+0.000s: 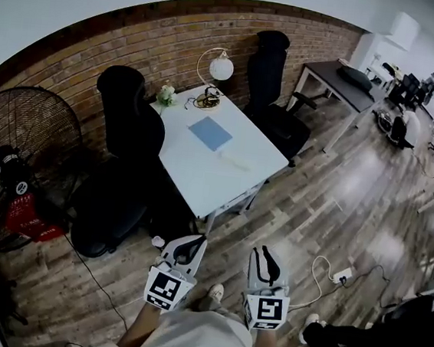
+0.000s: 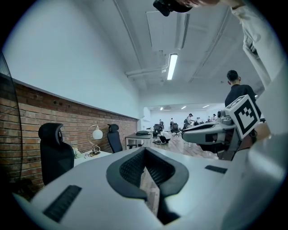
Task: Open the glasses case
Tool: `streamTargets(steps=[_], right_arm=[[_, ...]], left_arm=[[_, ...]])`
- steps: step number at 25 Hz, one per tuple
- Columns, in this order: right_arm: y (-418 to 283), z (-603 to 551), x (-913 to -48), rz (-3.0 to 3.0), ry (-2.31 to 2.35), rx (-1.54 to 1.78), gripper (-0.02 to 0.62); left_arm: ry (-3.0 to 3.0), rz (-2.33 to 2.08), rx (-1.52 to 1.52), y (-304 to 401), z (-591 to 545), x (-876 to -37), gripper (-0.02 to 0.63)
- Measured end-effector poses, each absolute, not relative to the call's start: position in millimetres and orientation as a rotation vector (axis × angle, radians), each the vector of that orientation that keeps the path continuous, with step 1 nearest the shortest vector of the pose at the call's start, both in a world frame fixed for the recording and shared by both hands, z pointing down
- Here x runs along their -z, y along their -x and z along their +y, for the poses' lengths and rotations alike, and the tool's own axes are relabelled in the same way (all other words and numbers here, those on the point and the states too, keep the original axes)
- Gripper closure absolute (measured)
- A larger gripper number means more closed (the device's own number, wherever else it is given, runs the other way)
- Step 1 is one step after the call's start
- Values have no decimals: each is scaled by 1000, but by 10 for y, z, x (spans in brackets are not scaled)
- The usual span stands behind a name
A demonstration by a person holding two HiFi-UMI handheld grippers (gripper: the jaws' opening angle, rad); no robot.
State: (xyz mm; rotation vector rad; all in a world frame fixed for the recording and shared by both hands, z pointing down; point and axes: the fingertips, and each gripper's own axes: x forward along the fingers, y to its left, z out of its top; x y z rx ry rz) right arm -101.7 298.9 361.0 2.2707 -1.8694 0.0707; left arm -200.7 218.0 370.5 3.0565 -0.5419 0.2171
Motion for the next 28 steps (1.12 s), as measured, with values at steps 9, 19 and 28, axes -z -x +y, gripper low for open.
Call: streamTargets(steps=[9, 19, 28], right_arm=[[613, 2757, -3617, -1944, -2226, -51, 520], [163, 2539, -3691, -2022, -2205, -85, 518], [-183, 2373, -3775, -2095, -2140, -99, 518]], left_arm=[[-3051, -621, -234, 1630, 2007, -3716, 603], [-3040, -711, -276, 1221, 1835, -3755, 603], [-3028, -774, -322, 865, 1721, -3836, 603]])
